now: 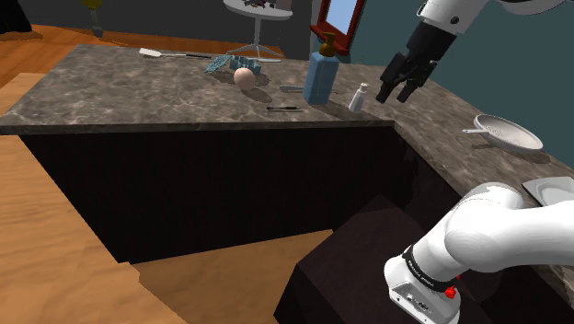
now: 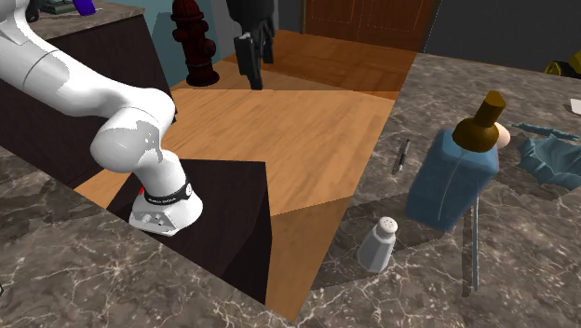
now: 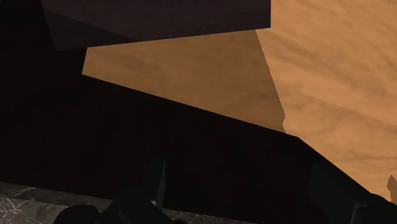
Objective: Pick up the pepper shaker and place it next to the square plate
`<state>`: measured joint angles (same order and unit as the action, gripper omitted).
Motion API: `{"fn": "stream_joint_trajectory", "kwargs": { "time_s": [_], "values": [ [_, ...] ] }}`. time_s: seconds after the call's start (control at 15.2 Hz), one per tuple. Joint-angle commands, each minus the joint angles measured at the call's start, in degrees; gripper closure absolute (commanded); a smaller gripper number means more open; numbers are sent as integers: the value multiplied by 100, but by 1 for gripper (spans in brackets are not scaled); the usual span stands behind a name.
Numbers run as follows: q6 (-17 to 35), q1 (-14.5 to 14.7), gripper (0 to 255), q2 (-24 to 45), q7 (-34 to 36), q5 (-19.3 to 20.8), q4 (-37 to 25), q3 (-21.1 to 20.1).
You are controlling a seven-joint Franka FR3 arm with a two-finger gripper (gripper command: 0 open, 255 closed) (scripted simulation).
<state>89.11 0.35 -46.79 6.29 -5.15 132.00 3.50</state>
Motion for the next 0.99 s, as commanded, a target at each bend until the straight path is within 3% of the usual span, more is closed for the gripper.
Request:
{"fn": "stream_joint_trajectory", "kwargs": {
  "time_s": [0.0, 0.46, 0.92],
  "values": [
    [0, 0, 0, 0, 0, 0, 0, 0],
    [614, -111, 0, 933, -919, 436, -303, 701],
    [1143, -134, 0, 2098, -1824, 595, -957, 1379]
  ]
}}
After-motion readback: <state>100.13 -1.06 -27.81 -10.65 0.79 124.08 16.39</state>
